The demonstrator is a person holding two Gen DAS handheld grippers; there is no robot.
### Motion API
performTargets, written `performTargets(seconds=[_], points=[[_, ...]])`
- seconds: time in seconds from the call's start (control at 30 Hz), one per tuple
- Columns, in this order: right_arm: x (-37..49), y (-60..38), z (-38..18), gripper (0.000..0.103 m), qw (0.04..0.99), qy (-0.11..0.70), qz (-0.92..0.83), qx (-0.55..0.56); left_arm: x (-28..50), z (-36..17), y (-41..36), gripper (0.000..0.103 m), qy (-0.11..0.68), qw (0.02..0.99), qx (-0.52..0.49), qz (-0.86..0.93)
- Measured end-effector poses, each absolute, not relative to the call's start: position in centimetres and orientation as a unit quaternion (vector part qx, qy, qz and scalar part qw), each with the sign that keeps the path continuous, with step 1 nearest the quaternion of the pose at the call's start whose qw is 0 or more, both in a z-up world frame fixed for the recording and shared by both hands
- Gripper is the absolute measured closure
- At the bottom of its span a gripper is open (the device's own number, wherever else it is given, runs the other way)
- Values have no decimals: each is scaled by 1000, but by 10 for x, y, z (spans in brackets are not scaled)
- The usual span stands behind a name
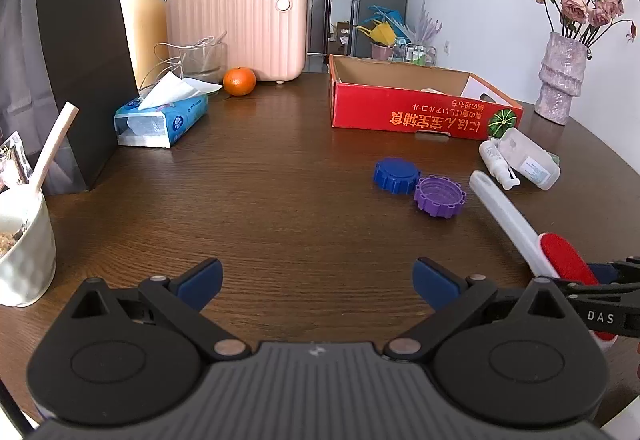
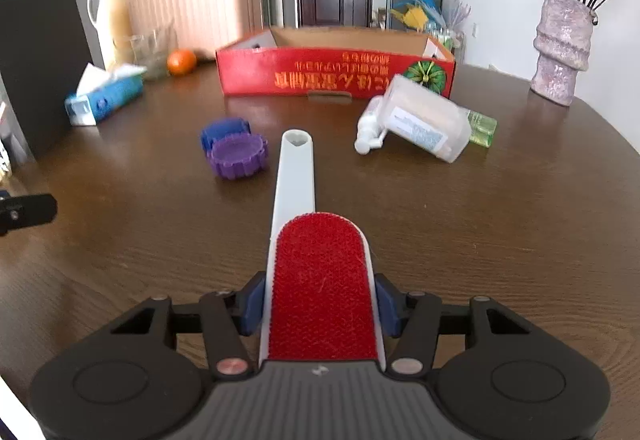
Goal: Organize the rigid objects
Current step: 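Lift the lint brush off the table with the right gripper, then lower the left gripper and close it on the purple cap while the right holds the brush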
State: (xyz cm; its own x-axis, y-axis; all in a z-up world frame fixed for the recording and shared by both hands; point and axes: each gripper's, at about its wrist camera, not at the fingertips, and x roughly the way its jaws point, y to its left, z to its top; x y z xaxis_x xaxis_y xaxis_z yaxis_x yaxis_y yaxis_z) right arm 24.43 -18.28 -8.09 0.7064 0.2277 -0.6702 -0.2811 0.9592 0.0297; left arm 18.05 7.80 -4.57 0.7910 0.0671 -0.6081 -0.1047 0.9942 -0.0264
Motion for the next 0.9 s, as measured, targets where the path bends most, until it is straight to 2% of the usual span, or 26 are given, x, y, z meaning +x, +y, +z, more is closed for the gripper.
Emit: performTargets(seconds=[0.9], points=[[292, -209, -46, 48, 947, 279, 158, -20, 250, -47, 22, 0, 335, 942, -8, 34]])
